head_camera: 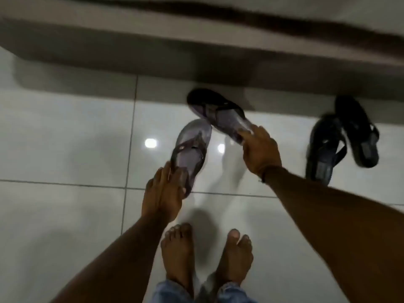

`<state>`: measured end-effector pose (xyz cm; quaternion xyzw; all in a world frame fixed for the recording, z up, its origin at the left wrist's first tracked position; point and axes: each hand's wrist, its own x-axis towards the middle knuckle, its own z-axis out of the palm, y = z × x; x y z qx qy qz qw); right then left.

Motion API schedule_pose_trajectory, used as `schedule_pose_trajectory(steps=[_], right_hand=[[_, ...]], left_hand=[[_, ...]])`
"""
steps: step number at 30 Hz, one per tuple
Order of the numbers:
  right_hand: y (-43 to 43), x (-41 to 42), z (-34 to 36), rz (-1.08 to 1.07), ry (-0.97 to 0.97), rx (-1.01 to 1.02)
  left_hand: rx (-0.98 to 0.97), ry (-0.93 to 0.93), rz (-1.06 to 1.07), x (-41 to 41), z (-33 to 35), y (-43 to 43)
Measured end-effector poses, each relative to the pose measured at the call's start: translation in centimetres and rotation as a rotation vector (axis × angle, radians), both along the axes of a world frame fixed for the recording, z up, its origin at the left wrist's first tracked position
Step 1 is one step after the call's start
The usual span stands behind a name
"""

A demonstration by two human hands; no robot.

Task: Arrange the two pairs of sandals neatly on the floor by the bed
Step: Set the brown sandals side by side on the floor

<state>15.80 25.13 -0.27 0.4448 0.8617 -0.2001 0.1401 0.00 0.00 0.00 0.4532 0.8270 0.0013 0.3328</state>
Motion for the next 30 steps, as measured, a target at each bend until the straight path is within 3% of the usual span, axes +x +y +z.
schedule_pose_trajectory(steps=[2,8,14,16,30], right_hand=[[1.9,-0.4,-3.5,0.003,-0.008,-0.016],[1.8,-0.4,-9.1,-0.062,-0.005,0.043],[-6.5,-0.5,-8.3,-0.484,0.146,-0.143],[-8.6,-1.1,-7.9,-0.485,0.167,-0.128],[-10.2,-2.4,-8.6,-0.572,0.090,-0.206]], left_hand=[[-0.008,0.002,0.136,0.1,-3.4,0.7],[0.015,-0.034,0.203,0.6,-7.9,1.1],[0.038,-0.057,0.381,-0.6,-8.3,5.2],[0.053,-0.070,0.438,-1.1,-8.3,7.0],[0.027,-0.088,0.397,-0.4,-8.0,7.4]])
